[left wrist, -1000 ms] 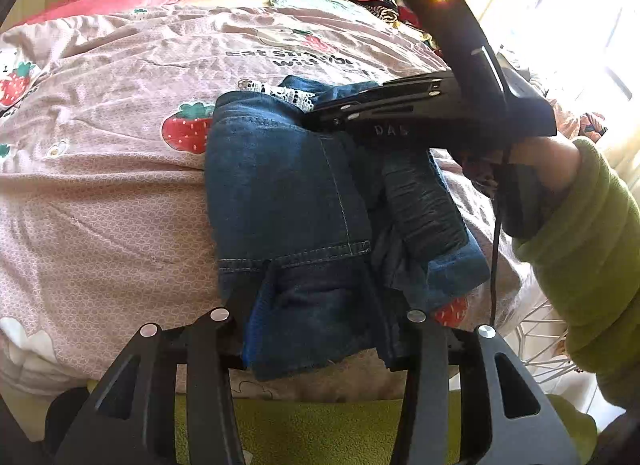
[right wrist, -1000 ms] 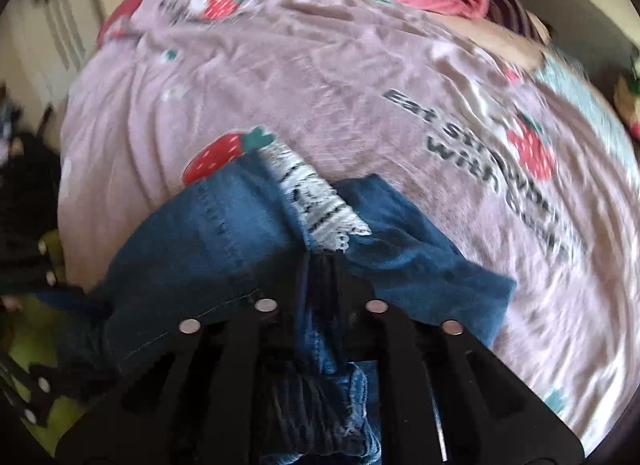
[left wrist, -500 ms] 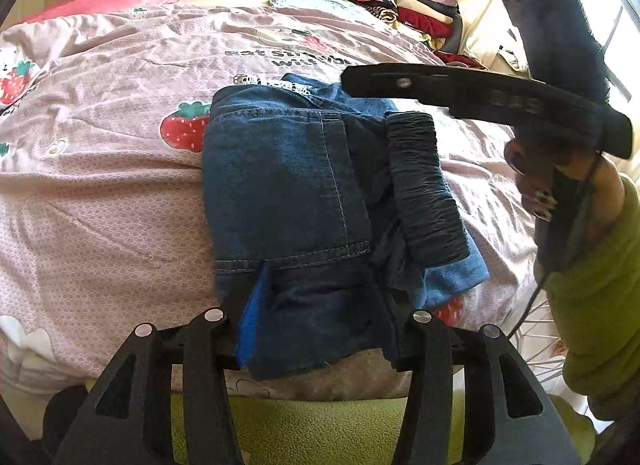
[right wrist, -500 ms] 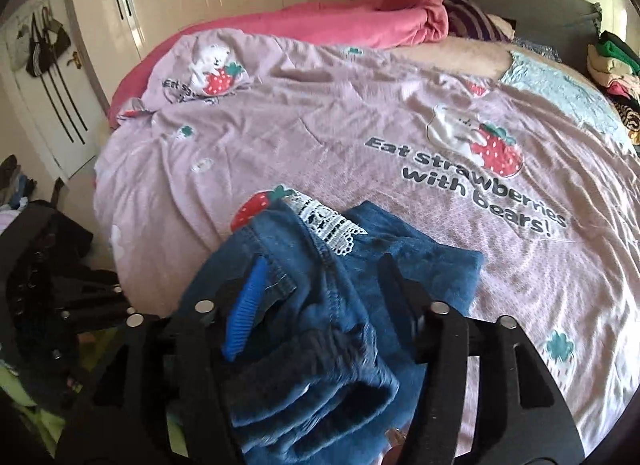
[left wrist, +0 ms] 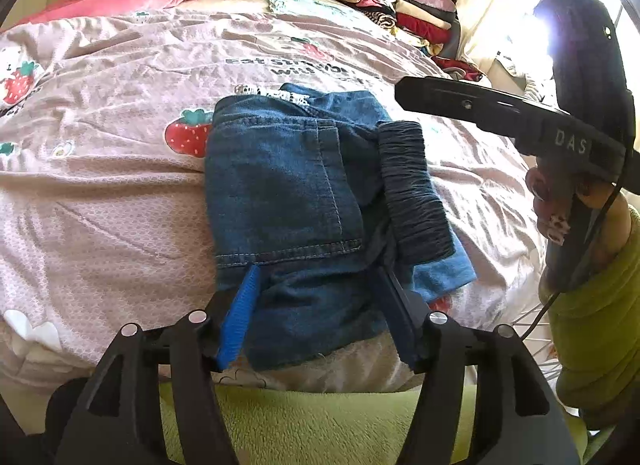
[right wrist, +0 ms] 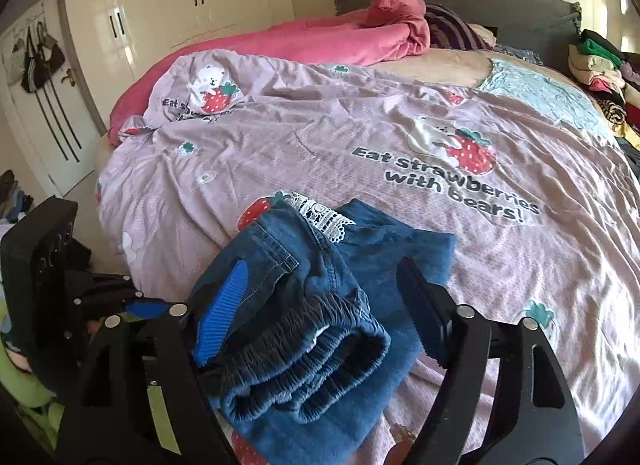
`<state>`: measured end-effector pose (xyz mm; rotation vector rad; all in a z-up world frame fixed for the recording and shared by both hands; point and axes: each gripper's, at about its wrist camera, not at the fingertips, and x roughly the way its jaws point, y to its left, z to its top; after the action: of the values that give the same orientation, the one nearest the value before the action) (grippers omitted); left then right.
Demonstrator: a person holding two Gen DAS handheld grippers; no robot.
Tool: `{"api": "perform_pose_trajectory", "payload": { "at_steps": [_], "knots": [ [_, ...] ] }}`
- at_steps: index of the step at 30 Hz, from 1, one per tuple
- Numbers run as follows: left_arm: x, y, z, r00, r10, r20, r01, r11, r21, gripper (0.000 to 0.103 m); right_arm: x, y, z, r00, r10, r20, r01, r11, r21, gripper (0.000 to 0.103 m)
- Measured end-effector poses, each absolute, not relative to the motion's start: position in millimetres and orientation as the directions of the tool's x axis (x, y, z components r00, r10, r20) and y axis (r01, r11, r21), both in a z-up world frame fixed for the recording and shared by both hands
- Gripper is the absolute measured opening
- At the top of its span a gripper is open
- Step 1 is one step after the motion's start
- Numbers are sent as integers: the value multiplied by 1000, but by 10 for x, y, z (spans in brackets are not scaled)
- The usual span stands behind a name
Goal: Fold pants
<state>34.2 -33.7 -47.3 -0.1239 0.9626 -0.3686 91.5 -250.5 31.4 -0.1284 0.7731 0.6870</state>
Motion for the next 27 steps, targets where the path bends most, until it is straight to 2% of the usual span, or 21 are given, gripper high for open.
{"api": "perform_pose_trajectory", "payload": {
  "at_steps": [11,14,19,21,27],
  "knots": [
    [240,-310,-246,568,-351,-745,254,935,-248,70,741,-2765,516,575,514,-637,-581,804,124,81],
    [201,-303,-175,585,-344,-734,251,938,-239,79,690,-2814,554,588,511,-627,-574,810,122,81],
    [164,-265,-60,619,-329,-713,243,944,-225,85,567,-2880,658,611,511,-605,-572,813,109,87],
    [137,-251,5,639,-322,-699,238,947,-218,94,525,-2902,696,622,509,-595,-571,815,101,88],
    [39,-220,205,688,-311,-656,229,950,-210,98,403,-2961,796,649,493,-580,-565,823,67,90]
  ]
}}
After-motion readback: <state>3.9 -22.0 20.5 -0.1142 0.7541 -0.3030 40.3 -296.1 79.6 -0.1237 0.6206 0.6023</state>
